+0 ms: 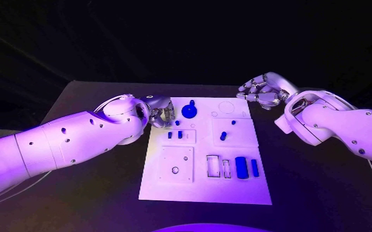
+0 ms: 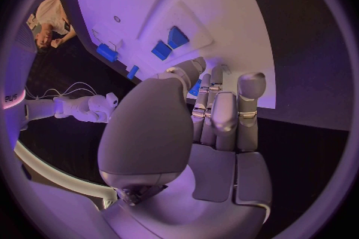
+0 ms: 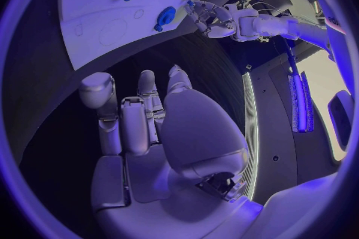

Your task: Assemble the parts on the task board

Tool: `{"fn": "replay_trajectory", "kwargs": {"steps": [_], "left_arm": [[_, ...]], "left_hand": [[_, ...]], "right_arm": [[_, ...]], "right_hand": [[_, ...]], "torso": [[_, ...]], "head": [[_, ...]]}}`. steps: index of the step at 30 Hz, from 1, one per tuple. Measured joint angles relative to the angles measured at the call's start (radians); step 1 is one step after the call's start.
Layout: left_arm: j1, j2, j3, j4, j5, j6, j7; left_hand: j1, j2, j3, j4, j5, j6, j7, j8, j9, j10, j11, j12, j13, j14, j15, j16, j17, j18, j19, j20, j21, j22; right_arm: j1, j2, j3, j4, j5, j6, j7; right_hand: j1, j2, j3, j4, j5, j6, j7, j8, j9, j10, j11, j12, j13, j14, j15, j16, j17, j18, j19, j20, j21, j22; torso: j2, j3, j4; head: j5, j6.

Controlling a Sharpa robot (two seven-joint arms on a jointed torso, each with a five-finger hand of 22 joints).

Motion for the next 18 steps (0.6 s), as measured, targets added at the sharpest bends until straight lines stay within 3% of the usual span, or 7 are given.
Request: {"fn": "replay_trajectory", "kwargs": {"steps": [3,7,9,10,12,18], "left_arm": [[0.000,-0.016,0.001,0.004,0.014,-0.003,0.000],[0.003,-0.042,0.003,0.005,0.088,-0.012,0.004],[0.007,-0.057,0.004,0.005,0.147,-0.021,0.011],[0.010,-0.064,0.005,0.005,0.185,-0.028,0.017],[0.013,-0.080,0.005,0.007,0.277,-0.049,0.036],[0.016,-0.111,0.006,0.028,0.594,-0.117,0.128]], "left_hand": [[0.000,0.000,0.002,-0.002,0.000,0.000,0.000,0.000,0.000,-0.004,0.004,-0.008,0.000,-0.007,0.007,-0.013,-0.021,0.000,-0.008,0.004,-0.014,-0.015],[0.010,0.010,0.016,-0.009,0.000,0.000,0.000,-0.012,0.000,-0.009,0.009,-0.012,0.002,-0.041,0.009,-0.057,-0.099,0.000,-0.042,0.006,-0.054,-0.071],[0.012,0.012,0.021,-0.012,0.000,0.000,0.000,-0.012,0.001,-0.014,0.014,-0.015,0.002,-0.075,0.012,-0.096,-0.167,0.000,-0.082,0.006,-0.098,-0.133],[0.012,0.012,0.025,-0.011,0.000,0.003,0.003,-0.012,0.002,-0.024,0.020,-0.022,0.001,-0.101,0.014,-0.128,-0.221,0.011,-0.112,0.008,-0.132,-0.179],[0.012,0.012,0.026,-0.009,0.000,0.007,0.008,-0.012,0.003,-0.036,0.025,-0.023,0.000,-0.132,0.019,-0.167,-0.282,0.017,-0.145,0.011,-0.173,-0.230],[0.012,0.012,0.026,-0.009,0.000,0.009,0.009,-0.017,0.003,-0.041,0.030,-0.021,0.000,-0.199,0.023,-0.254,-0.420,0.016,-0.167,0.017,-0.208,-0.255]], "right_arm": [[0.000,-0.001,0.000,-0.004,-0.033,0.023,-0.014],[-0.002,-0.003,0.000,-0.001,-0.108,0.067,-0.039],[-0.004,-0.007,-0.001,0.008,-0.157,0.091,-0.053],[-0.006,-0.008,-0.001,0.015,-0.186,0.103,-0.062],[-0.012,-0.011,-0.001,0.030,-0.258,0.129,-0.081],[-0.036,-0.009,-0.003,0.049,-0.454,0.183,-0.133]], "right_hand": [[0.065,-0.005,0.023,-0.023,-0.025,0.016,0.002,0.000,-0.006,0.001,0.001,-0.146,-0.119,0.000,0.000,-0.010,-0.008,0.000,0.001,-0.001,-0.009,-0.003],[0.135,-0.018,0.055,-0.044,-0.051,0.043,0.005,-0.010,-0.012,0.013,0.012,-0.297,-0.246,0.000,0.000,0.003,0.014,0.000,0.019,-0.004,0.013,0.018],[0.155,-0.032,0.071,-0.046,-0.060,0.057,0.003,-0.020,-0.017,0.036,0.012,-0.362,-0.309,0.000,0.000,0.019,0.034,0.000,0.035,-0.002,0.039,0.040],[0.161,-0.036,0.076,-0.044,-0.064,0.064,0.004,-0.025,-0.020,0.047,0.010,-0.389,-0.336,0.000,0.000,0.025,0.042,0.000,0.038,-0.002,0.049,0.049],[0.168,-0.043,0.083,-0.044,-0.072,0.070,-0.002,-0.027,-0.024,0.055,0.008,-0.420,-0.368,0.000,0.000,0.035,0.056,0.000,0.048,0.000,0.067,0.064],[0.174,-0.050,0.097,-0.029,-0.116,0.081,-0.006,-0.049,-0.032,0.065,0.011,-0.480,-0.431,0.000,0.000,0.049,0.064,0.000,0.056,-0.002,0.091,0.091]], "torso": [[0.000,-0.0002,0.0001],[-0.001,-0.0002,0.0000],[-0.001,-0.0001,-0.0001],[-0.001,0.0001,0.0000],[-0.001,0.0005,0.0000],[0.000,0.0005,-0.0001]], "head": [[-0.002,0.002],[-0.006,0.006],[-0.012,0.009],[-0.015,0.011],[-0.026,0.015],[-0.060,0.023]]}}
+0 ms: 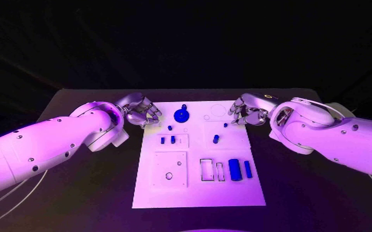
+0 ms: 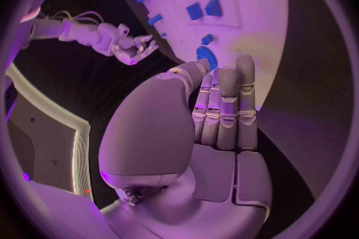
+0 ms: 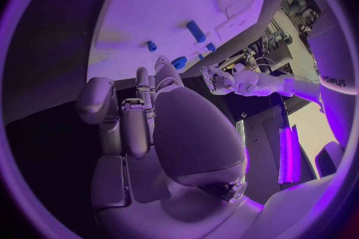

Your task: Assemble the parts on the task board

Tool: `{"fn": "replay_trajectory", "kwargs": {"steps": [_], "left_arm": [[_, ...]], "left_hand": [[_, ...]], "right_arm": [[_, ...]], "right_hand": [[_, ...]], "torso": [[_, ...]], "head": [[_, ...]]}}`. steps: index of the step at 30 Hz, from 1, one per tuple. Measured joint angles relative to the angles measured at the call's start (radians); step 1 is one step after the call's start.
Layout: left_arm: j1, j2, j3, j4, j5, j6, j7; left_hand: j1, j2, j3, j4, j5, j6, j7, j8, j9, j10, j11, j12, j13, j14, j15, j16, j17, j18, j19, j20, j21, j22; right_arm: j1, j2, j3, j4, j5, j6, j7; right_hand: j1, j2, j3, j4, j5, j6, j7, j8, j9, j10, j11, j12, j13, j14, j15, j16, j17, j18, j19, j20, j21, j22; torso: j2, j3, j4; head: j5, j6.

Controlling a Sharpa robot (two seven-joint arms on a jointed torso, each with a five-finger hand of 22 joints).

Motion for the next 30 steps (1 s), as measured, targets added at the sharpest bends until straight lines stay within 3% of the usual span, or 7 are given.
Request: {"fn": "replay_trajectory", "kwargs": {"steps": [6,13,24,30], "left_arm": [[0.001,-0.029,-0.001,0.038,0.407,-0.039,0.106],[0.001,-0.048,-0.003,0.061,0.673,-0.048,0.182],[0.001,-0.056,-0.003,0.080,0.797,-0.048,0.233],[0.001,-0.060,-0.003,0.085,0.818,-0.047,0.244]], "left_hand": [[0.016,0.016,0.009,-0.018,0.000,0.017,0.002,0.000,0.004,-0.004,-0.004,0.019,0.006,-0.024,-0.003,-0.036,-0.044,0.000,-0.011,-0.004,-0.016,-0.010],[0.012,0.019,0.000,-0.028,0.000,0.015,0.004,0.000,0.003,-0.013,-0.002,0.031,0.008,-0.041,-0.001,-0.056,-0.060,0.000,-0.021,-0.001,-0.033,-0.019],[0.010,0.021,-0.003,-0.030,0.000,0.013,0.006,0.000,0.003,-0.013,-0.002,0.031,0.008,-0.041,-0.001,-0.057,-0.063,0.000,-0.021,-0.001,-0.033,-0.021],[0.010,0.021,-0.003,-0.030,0.000,0.013,0.005,0.000,0.003,-0.013,-0.002,0.035,0.009,-0.041,-0.001,-0.057,-0.065,0.000,-0.021,0.000,-0.037,-0.021]], "right_arm": [[-0.027,0.008,-0.002,-0.006,-0.146,0.019,-0.041],[-0.043,0.029,-0.002,-0.009,-0.222,0.018,-0.065],[-0.051,0.064,-0.003,-0.014,-0.262,0.014,-0.079],[-0.053,0.077,-0.003,-0.025,-0.268,0.014,-0.082]], "right_hand": [[-0.011,-0.016,0.006,0.006,-0.012,0.005,0.005,-0.011,-0.004,0.008,0.008,-0.016,-0.026,0.003,0.003,0.000,0.000,0.000,0.004,0.004,0.003,0.003],[-0.007,-0.019,0.013,0.013,-0.012,0.008,0.008,-0.015,-0.007,0.008,0.008,-0.028,-0.039,0.003,0.003,0.006,0.000,0.000,0.007,0.007,0.012,0.012],[0.015,-0.022,0.071,0.014,-0.012,0.030,0.009,-0.018,-0.007,0.037,0.005,-0.043,-0.070,0.003,0.003,0.023,0.000,0.000,0.014,0.007,0.041,0.039],[0.022,-0.025,0.121,0.021,0.016,0.043,0.007,-0.023,-0.008,0.050,0.003,-0.055,-0.091,0.003,0.003,0.027,0.000,0.000,0.018,0.004,0.047,0.048]], "torso": [[0.001,-0.0007,0.0002],[0.002,-0.0007,0.0006],[0.004,-0.0017,0.0012],[0.003,-0.0013,0.0010]], "head": [[-0.016,0.002],[-0.022,0.001],[-0.022,-0.005],[-0.023,-0.008]]}}
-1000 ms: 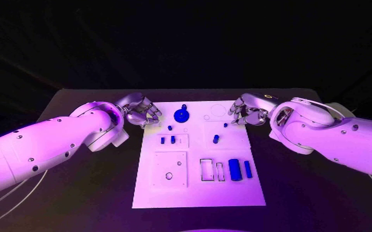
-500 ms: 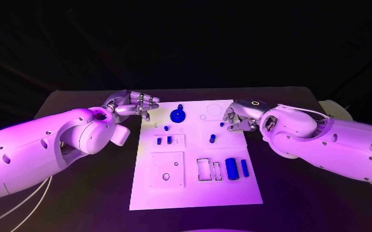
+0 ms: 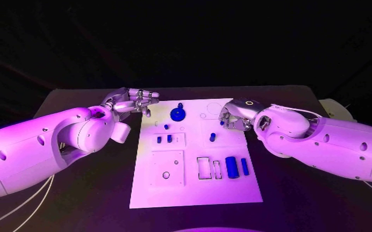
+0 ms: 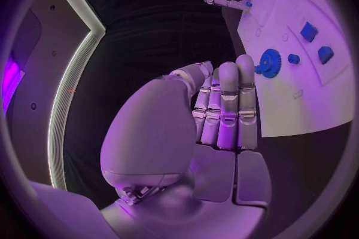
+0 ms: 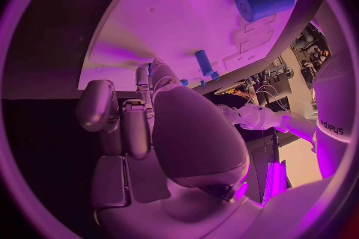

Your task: Assemble the parts on the task board

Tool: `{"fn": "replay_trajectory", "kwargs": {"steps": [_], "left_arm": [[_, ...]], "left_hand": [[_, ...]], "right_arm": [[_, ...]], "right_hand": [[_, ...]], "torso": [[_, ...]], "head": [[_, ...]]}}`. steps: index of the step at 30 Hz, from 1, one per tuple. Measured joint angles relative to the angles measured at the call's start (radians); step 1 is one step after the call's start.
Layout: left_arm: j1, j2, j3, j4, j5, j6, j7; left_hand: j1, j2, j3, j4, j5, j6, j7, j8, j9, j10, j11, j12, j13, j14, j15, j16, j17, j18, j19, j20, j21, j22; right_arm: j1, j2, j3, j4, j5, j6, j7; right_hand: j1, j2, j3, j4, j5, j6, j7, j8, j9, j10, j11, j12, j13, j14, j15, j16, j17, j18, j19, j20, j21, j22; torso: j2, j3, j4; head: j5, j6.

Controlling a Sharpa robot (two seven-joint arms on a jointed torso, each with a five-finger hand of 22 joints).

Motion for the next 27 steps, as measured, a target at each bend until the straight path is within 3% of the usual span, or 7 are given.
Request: {"fn": "replay_trajectory", "kwargs": {"steps": [9,12,16,21,27], "left_arm": [[0.000,-0.001,0.000,0.005,0.013,0.001,0.006],[0.000,-0.001,0.000,0.006,0.015,0.002,0.006],[0.000,-0.001,0.000,0.006,0.016,0.004,0.005],[0.000,-0.001,0.000,0.007,0.016,0.009,0.002],[0.000,-0.001,0.000,0.007,0.015,0.016,-0.004]], "left_hand": [[0.000,0.000,0.000,0.000,0.000,0.000,0.000,0.000,0.000,0.000,0.000,0.000,0.001,0.000,0.000,0.000,-0.001,0.000,0.000,0.000,0.000,-0.001],[0.000,0.000,0.000,0.000,0.000,0.000,0.000,0.000,0.000,0.000,0.000,0.000,0.001,0.000,0.000,0.000,-0.001,0.000,0.000,0.000,0.000,-0.001],[0.000,0.000,-0.003,-0.008,0.000,0.000,0.000,0.000,0.000,0.000,0.000,0.012,0.004,0.000,0.000,-0.004,-0.005,0.000,0.000,0.000,0.000,-0.003],[0.000,0.000,-0.006,-0.011,0.000,-0.002,0.002,0.000,-0.001,0.000,0.000,0.013,0.005,0.000,0.000,-0.004,-0.005,0.000,0.000,0.000,0.000,-0.003],[0.000,0.000,-0.005,-0.011,0.000,-0.004,0.003,0.000,-0.001,0.000,0.000,0.013,0.006,0.000,0.000,-0.004,-0.007,0.000,0.000,0.000,-0.004,-0.004]], "right_arm": [[-0.001,0.017,0.000,-0.019,0.001,0.008,-0.001],[-0.001,0.020,0.000,-0.023,0.003,0.014,-0.002],[0.000,0.025,0.001,-0.027,0.004,0.022,-0.003],[0.000,0.029,0.003,-0.030,0.006,0.029,-0.006],[0.000,0.033,0.006,-0.032,0.006,0.038,-0.010]], "right_hand": [[0.006,-0.006,0.096,0.016,0.007,0.022,-0.008,-0.006,-0.002,0.018,-0.003,-0.021,-0.025,0.000,0.000,0.006,0.000,-0.011,0.000,0.000,0.011,0.013],[-0.010,-0.036,0.177,0.022,0.002,0.033,-0.007,-0.014,-0.002,0.035,0.001,-0.036,-0.043,0.000,0.000,0.006,0.000,-0.011,0.000,0.000,0.015,0.022],[-0.038,-0.064,0.237,0.023,-0.003,0.035,-0.006,-0.018,-0.002,0.039,0.000,-0.042,-0.055,0.000,0.000,0.006,0.000,-0.011,0.000,0.000,0.017,0.027],[-0.067,-0.093,0.286,0.013,-0.008,0.043,-0.004,-0.019,-0.002,0.042,-0.001,-0.047,-0.062,0.000,0.000,0.006,0.000,-0.010,0.000,0.000,0.019,0.030],[-0.088,-0.114,0.305,0.007,-0.008,0.043,-0.004,-0.023,-0.002,0.043,0.001,-0.054,-0.069,0.000,0.000,0.006,0.000,-0.010,0.000,0.000,0.019,0.032]], "torso": [[-0.001,0.0006,0.0002],[-0.002,0.0007,-0.0003],[-0.002,0.0011,-0.0006],[-0.002,0.0012,-0.0008],[-0.002,0.0012,-0.0007]], "head": [[-0.002,-0.003],[-0.001,-0.003],[-0.001,-0.004],[-0.001,-0.006],[-0.002,-0.008]]}}
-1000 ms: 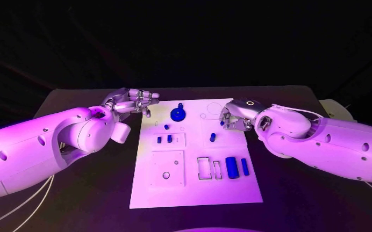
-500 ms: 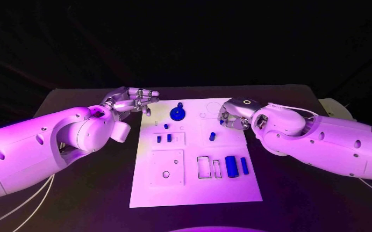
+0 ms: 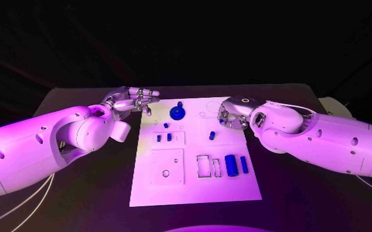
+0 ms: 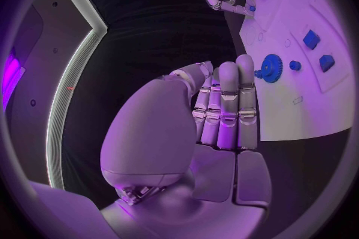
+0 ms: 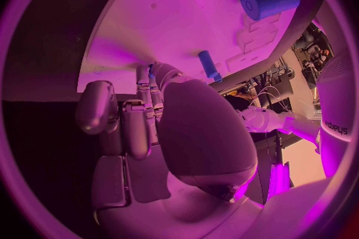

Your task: Assemble the parts on the task board

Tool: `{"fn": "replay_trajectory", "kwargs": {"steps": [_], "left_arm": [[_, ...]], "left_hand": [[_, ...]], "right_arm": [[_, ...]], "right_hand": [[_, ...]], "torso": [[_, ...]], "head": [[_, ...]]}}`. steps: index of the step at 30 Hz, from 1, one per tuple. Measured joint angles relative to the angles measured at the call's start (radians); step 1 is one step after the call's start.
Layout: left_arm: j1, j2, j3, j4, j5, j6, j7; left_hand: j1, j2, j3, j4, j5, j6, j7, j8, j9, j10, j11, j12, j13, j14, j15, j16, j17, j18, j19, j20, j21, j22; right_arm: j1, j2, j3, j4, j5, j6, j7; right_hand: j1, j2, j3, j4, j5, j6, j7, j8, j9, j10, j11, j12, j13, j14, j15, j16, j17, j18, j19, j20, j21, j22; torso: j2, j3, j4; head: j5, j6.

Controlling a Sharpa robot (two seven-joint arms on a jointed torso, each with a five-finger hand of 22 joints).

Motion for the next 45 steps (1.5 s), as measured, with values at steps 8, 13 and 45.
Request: {"fn": "replay_trajectory", "kwargs": {"steps": [8,13,45], "left_arm": [[0.000,0.000,0.000,0.000,-0.002,0.007,-0.008],[0.000,0.000,0.000,0.000,-0.006,0.010,-0.012],[0.000,0.006,0.000,-0.011,-0.056,0.017,-0.033]], "left_hand": [[0.000,0.000,-0.003,-0.003,0.000,-0.004,0.003,0.000,-0.001,0.000,0.000,0.005,0.000,0.000,0.000,0.000,0.000,0.000,0.000,0.000,0.000,0.000],[-0.004,0.004,-0.003,-0.003,0.000,-0.004,0.003,0.000,-0.001,0.000,0.000,0.005,0.000,0.000,0.000,0.000,-0.002,0.000,0.000,0.000,0.000,-0.001],[0.009,0.017,0.000,-0.022,0.000,0.000,0.000,0.000,0.001,-0.007,0.000,0.017,0.005,0.000,0.000,0.000,-0.008,0.000,0.000,0.000,0.000,-0.001]], "right_arm": [[0.000,0.003,0.001,-0.001,0.001,0.005,-0.005],[0.000,0.004,0.001,-0.002,0.002,0.005,-0.006],[0.006,-0.034,0.004,0.058,0.031,-0.073,-0.002]], "right_hand": [[-0.008,-0.007,0.017,-0.002,-0.004,0.000,0.000,-0.004,0.001,0.002,0.002,0.000,-0.002,0.000,0.000,0.000,0.000,0.000,0.000,0.000,0.000,0.002],[-0.008,-0.007,0.040,-0.015,-0.004,0.018,-0.006,-0.004,0.006,0.012,-0.003,0.000,-0.005,0.000,0.000,0.004,0.000,0.001,0.004,0.004,0.007,0.010],[-0.067,-0.006,0.138,-0.074,0.005,0.038,-0.010,0.002,0.015,0.040,-0.010,-0.005,-0.014,0.000,0.000,0.008,0.000,-0.014,0.023,-0.002,0.050,0.014]], "torso": [[0.000,-0.0003,0.0002],[0.000,-0.0006,0.0003],[-0.002,-0.0001,-0.0007]], "head": [[0.000,-0.001],[0.000,-0.002],[0.005,0.009]]}}
